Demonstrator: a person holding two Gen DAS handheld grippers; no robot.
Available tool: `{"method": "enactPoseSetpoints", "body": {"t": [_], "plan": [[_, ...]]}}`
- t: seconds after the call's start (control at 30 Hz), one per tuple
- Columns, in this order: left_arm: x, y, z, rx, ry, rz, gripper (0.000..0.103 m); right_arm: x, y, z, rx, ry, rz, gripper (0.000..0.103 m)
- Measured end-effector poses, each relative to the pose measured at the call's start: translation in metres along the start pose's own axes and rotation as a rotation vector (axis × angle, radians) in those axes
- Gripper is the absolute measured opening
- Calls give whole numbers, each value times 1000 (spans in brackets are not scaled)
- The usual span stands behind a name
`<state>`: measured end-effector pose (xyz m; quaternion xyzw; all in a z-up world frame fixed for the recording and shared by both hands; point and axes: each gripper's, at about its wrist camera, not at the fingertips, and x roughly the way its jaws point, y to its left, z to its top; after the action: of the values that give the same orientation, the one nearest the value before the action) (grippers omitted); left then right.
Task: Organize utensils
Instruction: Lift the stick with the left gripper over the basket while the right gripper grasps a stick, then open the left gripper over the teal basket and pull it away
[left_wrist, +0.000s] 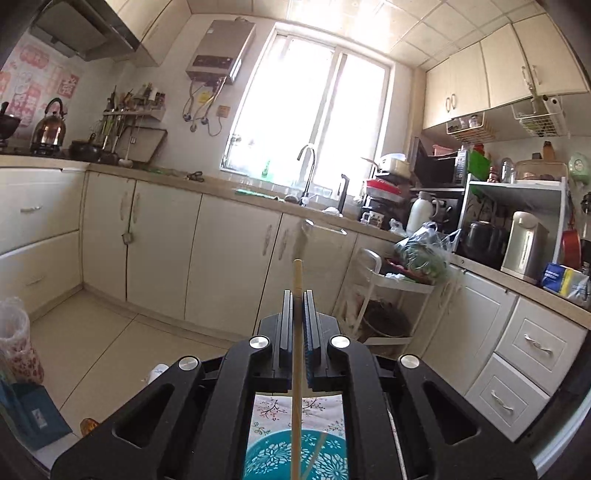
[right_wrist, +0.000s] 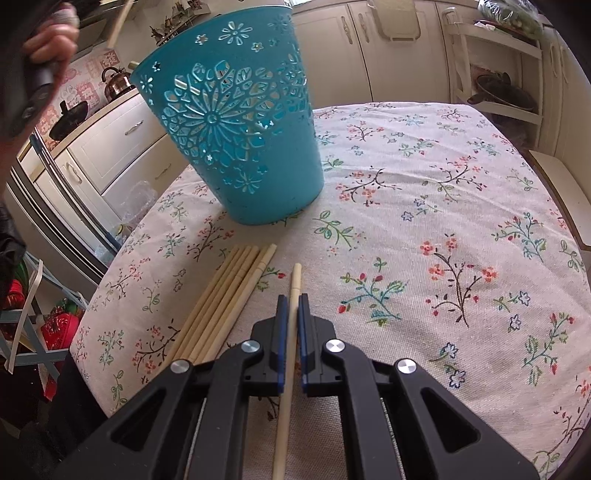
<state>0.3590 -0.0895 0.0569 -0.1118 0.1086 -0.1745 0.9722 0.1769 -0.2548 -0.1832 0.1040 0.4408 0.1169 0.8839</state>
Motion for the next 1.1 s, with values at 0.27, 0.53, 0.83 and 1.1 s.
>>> {"method": "enactPoseSetpoints", "body": {"t": [0.27,0.53,0.83,1.1], "plan": [[33,12,-39,2,55,24,5,1,-3,0,18,4,15,5],[36,12,-74,72,157,41,5,1,-2,0,15,6,12,5],[3,26,-83,117,246,87,30,1,3,4,-7,44,8,13],[-73,86,-85,-23,205,172,54,3,18,9,-99,108,-74,17]]}}
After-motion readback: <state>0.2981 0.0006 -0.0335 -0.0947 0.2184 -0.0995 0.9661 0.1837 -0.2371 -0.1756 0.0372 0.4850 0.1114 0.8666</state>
